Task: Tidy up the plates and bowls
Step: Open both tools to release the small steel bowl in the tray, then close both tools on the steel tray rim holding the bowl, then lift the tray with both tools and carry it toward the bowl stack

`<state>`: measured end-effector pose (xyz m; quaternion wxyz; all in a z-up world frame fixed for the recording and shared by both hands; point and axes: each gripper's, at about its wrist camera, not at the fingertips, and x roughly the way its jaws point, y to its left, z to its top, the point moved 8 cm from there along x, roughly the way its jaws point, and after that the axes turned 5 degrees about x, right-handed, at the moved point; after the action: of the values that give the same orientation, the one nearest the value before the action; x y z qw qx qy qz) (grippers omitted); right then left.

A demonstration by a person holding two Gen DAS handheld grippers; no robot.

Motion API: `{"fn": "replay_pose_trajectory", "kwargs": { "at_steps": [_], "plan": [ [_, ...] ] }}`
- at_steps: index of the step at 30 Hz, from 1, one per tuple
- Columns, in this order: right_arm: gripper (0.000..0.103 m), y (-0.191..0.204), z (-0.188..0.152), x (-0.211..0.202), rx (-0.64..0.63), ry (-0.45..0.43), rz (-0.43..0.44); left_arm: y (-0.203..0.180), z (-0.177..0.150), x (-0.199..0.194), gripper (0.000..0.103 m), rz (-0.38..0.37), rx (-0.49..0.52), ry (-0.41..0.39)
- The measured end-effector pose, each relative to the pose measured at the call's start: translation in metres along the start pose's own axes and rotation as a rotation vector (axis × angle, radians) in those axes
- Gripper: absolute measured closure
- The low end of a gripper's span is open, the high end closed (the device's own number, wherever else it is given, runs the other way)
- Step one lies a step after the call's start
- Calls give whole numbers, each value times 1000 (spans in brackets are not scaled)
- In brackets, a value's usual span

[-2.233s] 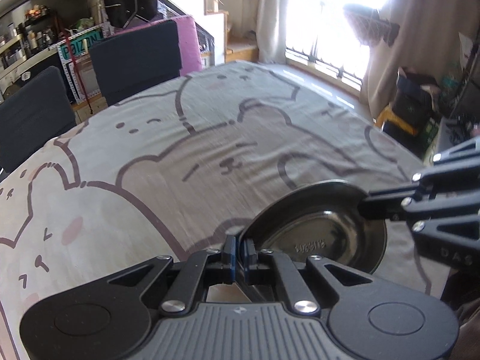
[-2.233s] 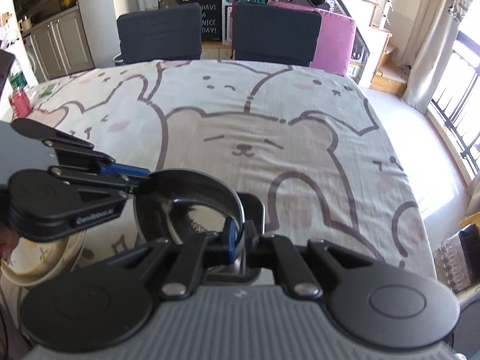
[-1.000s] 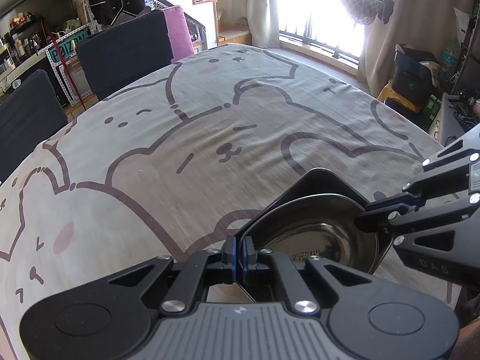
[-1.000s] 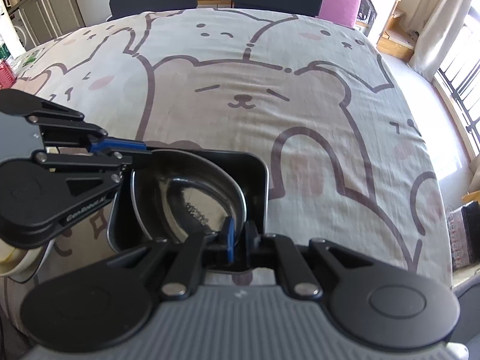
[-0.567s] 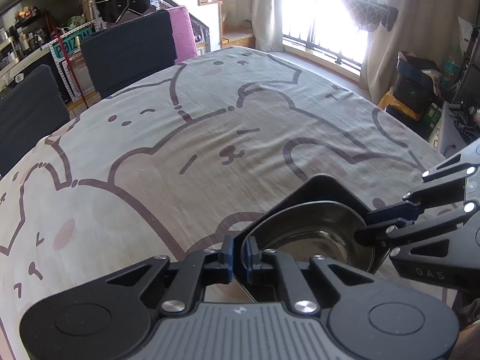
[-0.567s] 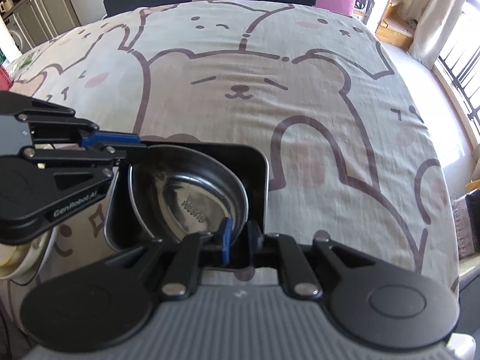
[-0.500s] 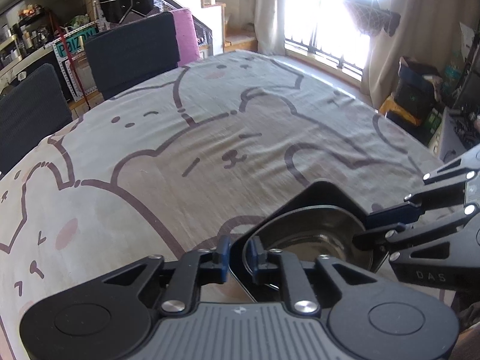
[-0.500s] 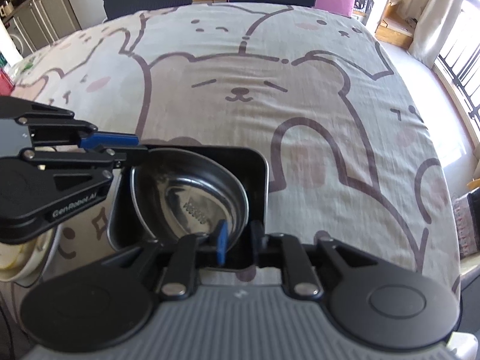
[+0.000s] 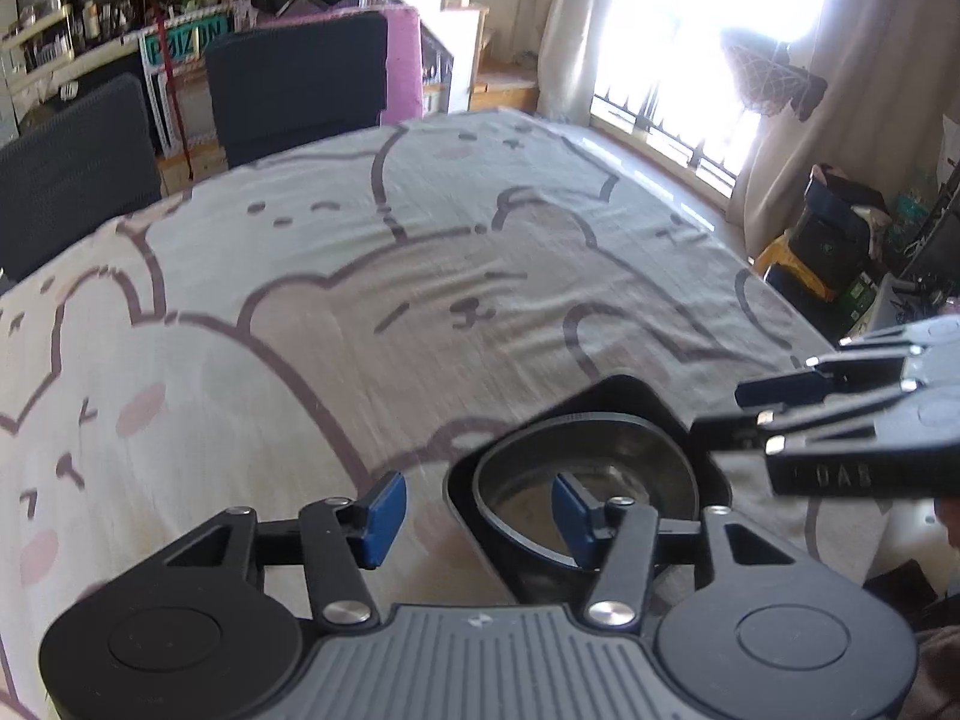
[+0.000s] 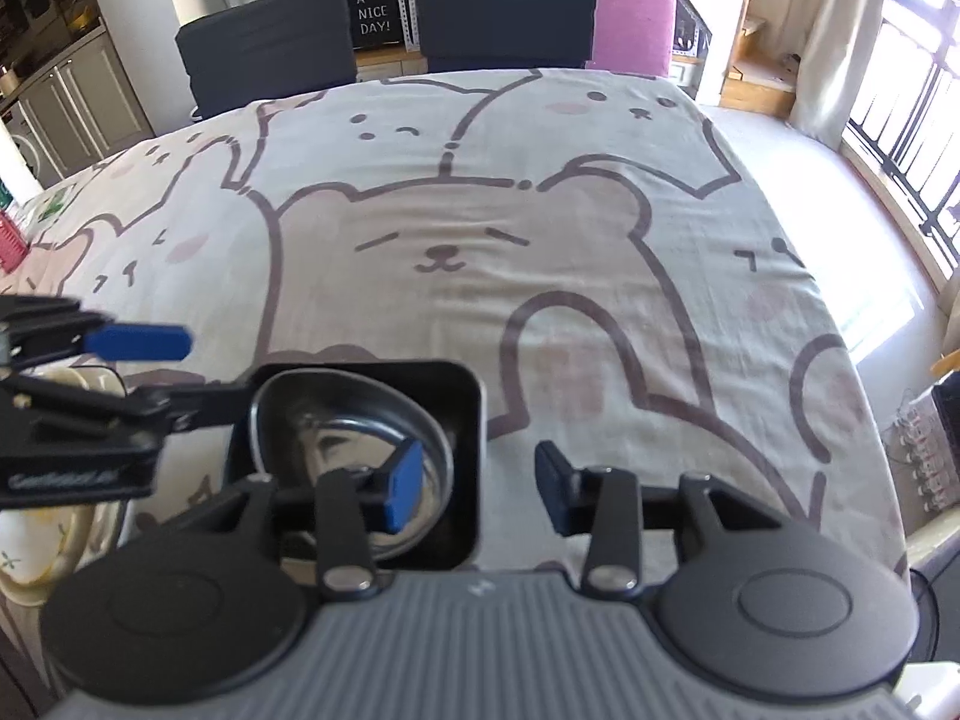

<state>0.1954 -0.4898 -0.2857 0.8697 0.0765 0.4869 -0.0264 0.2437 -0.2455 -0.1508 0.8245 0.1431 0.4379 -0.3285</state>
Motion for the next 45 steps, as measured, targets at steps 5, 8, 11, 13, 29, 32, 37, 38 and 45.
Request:
{"fn": "replay_pose_trajectory", "kwargs": {
  "at_steps": [5, 8, 11, 13, 29, 32, 37, 38, 45],
  "plan": [
    [72, -6, -2, 7, -16, 21, 20, 1, -9, 3, 57, -7, -5, 42],
    [80, -3, -3, 11, -42, 30, 29, 2, -12, 5, 68, -16, -21, 57],
    [89, -1, -5, 17, -65, 48, 25, 1, -15, 8, 71, -30, -32, 72],
    [94, 0, -6, 20, -77, 59, 20, 0, -16, 9, 71, -36, -36, 79],
    [102, 1, -9, 23, -76, 75, 61, -2, -27, 20, 72, -46, -56, 135],
    [102, 1, -9, 24, -74, 76, 61, -2, -30, 24, 74, -49, -62, 148],
    [101, 1, -8, 23, -77, 73, 68, -1, -32, 28, 81, -67, -102, 156],
    [100, 2, -8, 24, -84, 71, 66, -1, -32, 29, 84, -71, -114, 157],
    [97, 9, -8, 31, -161, 79, 38, -1, -33, 32, 89, -77, -164, 157]
  ]
}}
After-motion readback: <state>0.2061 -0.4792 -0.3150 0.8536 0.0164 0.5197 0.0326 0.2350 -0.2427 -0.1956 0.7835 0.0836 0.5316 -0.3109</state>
